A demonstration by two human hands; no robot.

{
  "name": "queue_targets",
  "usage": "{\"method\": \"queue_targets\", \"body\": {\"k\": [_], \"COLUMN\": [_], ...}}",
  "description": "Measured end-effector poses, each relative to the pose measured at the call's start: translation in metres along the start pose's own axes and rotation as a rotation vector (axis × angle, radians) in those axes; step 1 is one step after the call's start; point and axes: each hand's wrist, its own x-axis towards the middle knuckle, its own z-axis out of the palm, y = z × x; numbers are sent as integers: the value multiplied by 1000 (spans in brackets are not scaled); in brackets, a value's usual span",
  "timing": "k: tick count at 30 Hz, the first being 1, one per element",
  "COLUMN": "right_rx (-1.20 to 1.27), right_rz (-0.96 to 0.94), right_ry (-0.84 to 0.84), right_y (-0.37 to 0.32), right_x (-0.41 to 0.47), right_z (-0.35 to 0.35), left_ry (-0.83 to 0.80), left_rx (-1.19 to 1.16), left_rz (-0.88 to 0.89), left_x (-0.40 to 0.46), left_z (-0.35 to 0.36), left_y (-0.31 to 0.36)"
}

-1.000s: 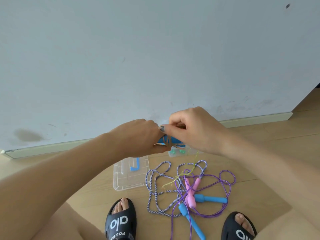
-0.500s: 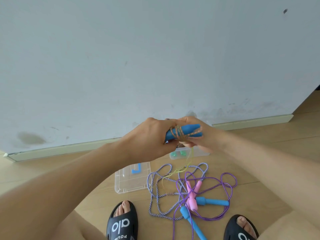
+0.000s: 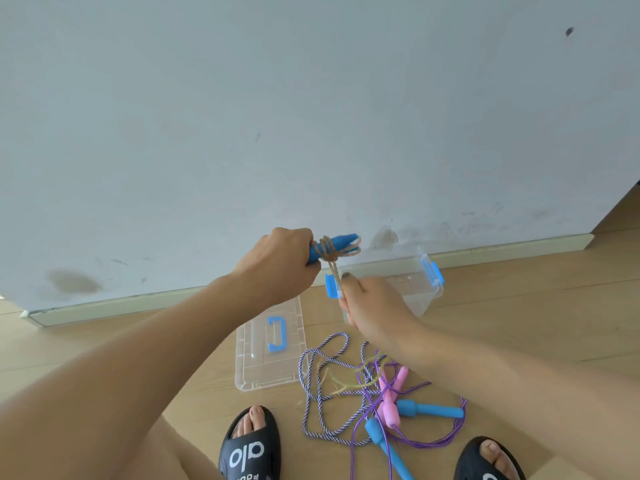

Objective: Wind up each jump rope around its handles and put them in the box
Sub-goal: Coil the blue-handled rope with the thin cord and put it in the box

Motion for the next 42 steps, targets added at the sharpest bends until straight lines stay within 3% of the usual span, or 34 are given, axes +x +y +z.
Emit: {"method": "queue_targets", "body": {"k": [5, 8, 12, 16, 24, 30, 36, 42], "right_rx": [-530, -624, -644, -613, -318, -225, 68, 153], "right_rz": [-329, -515, -591, -573, -492, -383, -156, -21], "right_ry": [35, 61, 106, 141, -42, -102, -238, -311], "right_y": [-10, -18, -27, -30, -32, -25, -15, -9], "right_x": [-21, -21, -5, 8, 14, 30, 42, 45], "right_z": [-3, -11, -33, -59, -73, -73, -58, -46], "left_ry": [-54, -111, -124, -96, -68, -23, 161, 285], "left_rx": [361, 506, 512, 574, 574, 545, 166, 60], "left_rz": [63, 137, 211, 307, 339, 480, 567, 607], "left_x": [2, -1, -6, -8, -5, -13, -21, -32], "left_z": [9, 14, 16, 18, 13, 10, 4, -5], "left_y": [0, 4, 12, 13, 14, 21, 17, 23]}}
